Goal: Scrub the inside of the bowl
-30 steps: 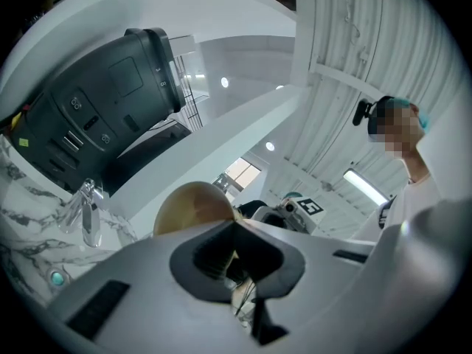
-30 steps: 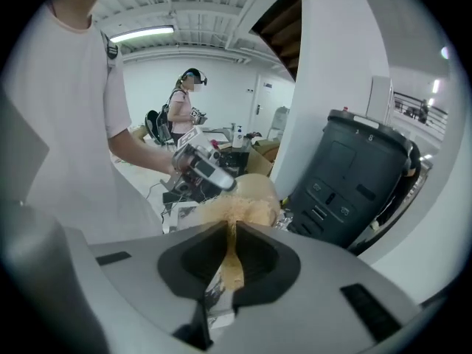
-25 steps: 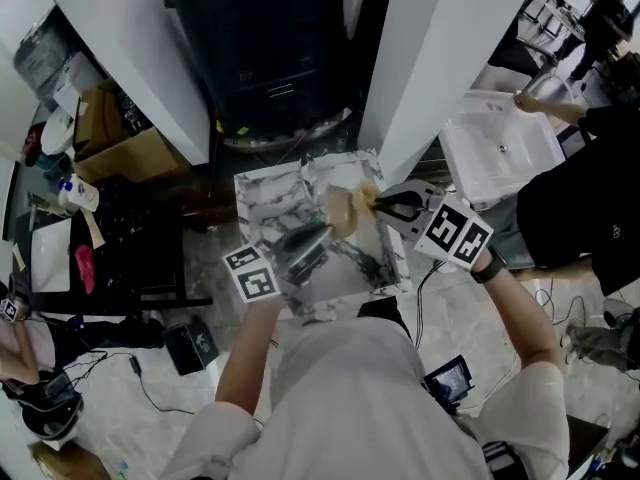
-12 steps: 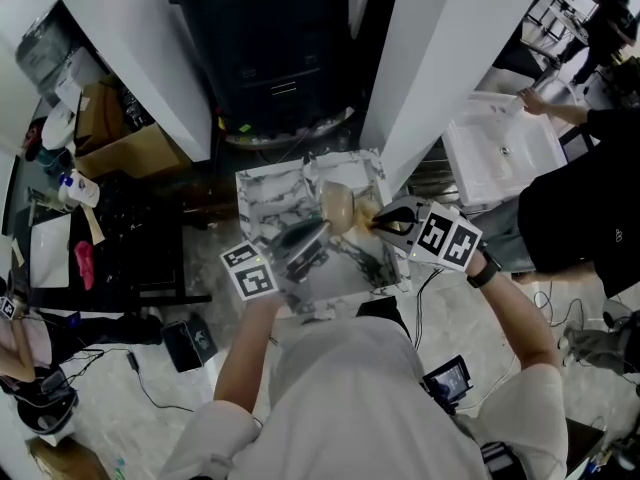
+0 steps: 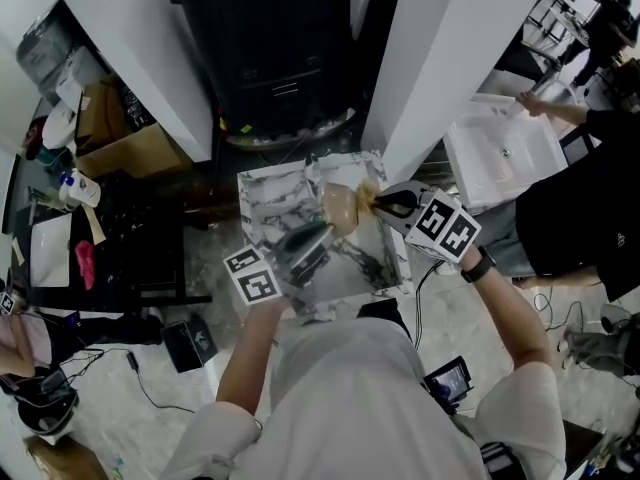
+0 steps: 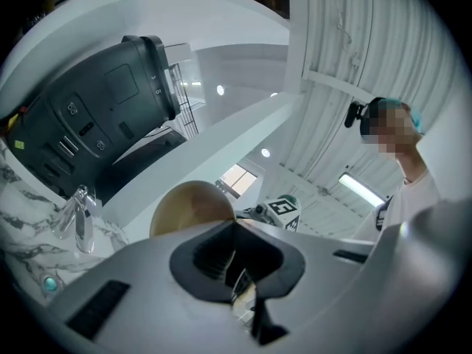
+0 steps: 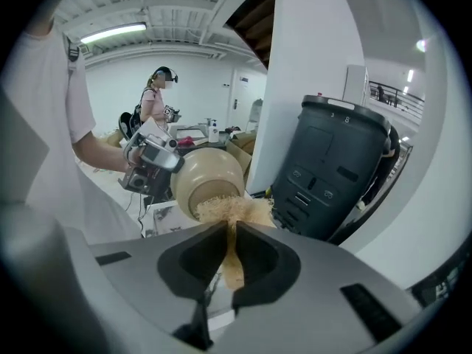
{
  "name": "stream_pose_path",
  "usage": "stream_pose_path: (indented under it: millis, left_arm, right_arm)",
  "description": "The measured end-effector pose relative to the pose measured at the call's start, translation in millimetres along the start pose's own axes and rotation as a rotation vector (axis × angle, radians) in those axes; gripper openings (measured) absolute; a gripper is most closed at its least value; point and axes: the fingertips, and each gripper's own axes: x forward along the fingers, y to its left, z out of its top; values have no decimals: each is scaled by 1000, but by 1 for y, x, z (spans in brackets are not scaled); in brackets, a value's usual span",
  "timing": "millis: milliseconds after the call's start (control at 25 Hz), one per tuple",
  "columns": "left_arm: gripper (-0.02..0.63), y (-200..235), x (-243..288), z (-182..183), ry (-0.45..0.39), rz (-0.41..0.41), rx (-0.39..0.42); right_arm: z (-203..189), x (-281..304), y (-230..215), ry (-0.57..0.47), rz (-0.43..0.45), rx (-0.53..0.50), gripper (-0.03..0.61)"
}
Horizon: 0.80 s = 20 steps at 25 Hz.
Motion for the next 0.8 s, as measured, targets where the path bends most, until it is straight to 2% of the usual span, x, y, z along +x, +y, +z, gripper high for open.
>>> stream_pose_path:
  millis: [200,320,440,560,800]
  left_arm:
    - [17,12,-6,-1,2,42,-14]
    - [17,20,-11,1,-2,69,-17]
    - [17,26,-13,9,-27,103,-9]
    - [17,33,-11,28,-75,151,39]
    - [17,58,-4,76,-150,306,252]
  right_arm:
    - [-3,0,28,12,94,25,43]
    - [13,-4,31,-31,100,11,43]
    - [29,-8,11,-108,30,38,43]
    - [46,-13,-20,-200,-105,89,43]
    - [85,-17,-58,-537,-311,271,44]
